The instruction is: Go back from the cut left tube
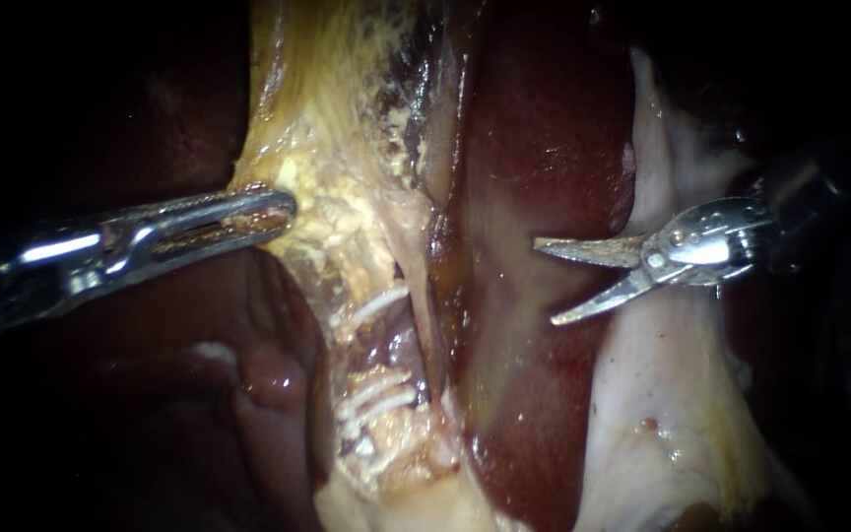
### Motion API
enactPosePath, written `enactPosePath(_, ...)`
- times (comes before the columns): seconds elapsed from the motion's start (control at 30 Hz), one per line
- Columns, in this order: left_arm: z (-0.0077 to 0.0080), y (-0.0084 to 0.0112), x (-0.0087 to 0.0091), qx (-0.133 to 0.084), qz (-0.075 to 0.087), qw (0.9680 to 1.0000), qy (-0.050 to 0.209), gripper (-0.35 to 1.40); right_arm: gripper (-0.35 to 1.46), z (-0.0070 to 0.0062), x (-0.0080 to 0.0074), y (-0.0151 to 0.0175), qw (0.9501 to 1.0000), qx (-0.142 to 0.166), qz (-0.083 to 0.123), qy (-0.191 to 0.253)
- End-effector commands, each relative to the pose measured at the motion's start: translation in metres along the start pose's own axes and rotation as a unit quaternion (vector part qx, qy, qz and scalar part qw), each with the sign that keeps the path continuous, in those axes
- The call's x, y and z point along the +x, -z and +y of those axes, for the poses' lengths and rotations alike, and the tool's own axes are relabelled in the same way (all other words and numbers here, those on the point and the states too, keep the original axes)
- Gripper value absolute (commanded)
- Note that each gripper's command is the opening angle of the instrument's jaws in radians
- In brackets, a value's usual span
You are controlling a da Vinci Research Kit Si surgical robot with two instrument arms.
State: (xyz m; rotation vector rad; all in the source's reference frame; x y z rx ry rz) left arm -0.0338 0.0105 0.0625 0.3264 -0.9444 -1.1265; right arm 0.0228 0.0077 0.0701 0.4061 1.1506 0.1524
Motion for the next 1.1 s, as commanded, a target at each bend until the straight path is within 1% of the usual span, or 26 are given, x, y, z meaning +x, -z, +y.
enactPosePath(0.03, 0.0000, -0.0005, 0.0003, -0.004, -0.002, 1.0000, -0.001, -0.35, 1.25, 0.0000, 0.0000, -0.0001, 1.0000, 0.001, 0.000, 0.000)
enactPosePath(0.1, 0.0000, -0.0016, 0.0009, -0.002, -0.002, 1.0000, -0.002, -0.35, 1.25, -0.0001, 0.0000, -0.0002, 1.0000, 0.001, 0.000, 0.000)
enactPosePath(0.2, 0.0002, -0.0040, 0.0019, -0.001, 0.007, 1.0000, -0.005, -0.35, 1.25, -0.0002, 0.0000, -0.0002, 1.0000, 0.000, 0.000, 0.000)
enactPosePath(0.33, 0.0004, -0.0070, 0.0029, 0.002, 0.017, 0.9998, -0.009, -0.35, 1.25, -0.0003, -0.0001, -0.0005, 1.0000, 0.003, 0.000, 0.001)
enactPosePath(0.43, 0.0007, -0.0083, 0.0034, 0.003, 0.021, 0.9997, -0.013, -0.35, 1.25, -0.0004, -0.0001, -0.0007, 1.0000, 0.004, 0.000, 0.001)
enactPosePath(0.5, 0.0009, -0.0086, 0.0035, 0.003, 0.023, 0.9996, -0.014, -0.35, 1.25, -0.0004, -0.0002, -0.0008, 1.0000, 0.005, 0.001, 0.002)
enactPosePath(0.6, 0.0011, -0.0084, 0.0034, 0.004, 0.023, 0.9996, -0.014, -0.35, 1.25, -0.0004, -0.0001, -0.0010, 1.0000, 0.005, 0.001, 0.002)
enactPosePath(1.1, 0.0009, -0.0084, 0.0034, 0.004, 0.023, 0.9996, -0.014, -0.35, 1.26, -0.0006, -0.0001, -0.0012, 1.0000, 0.009, 0.002, 0.002)
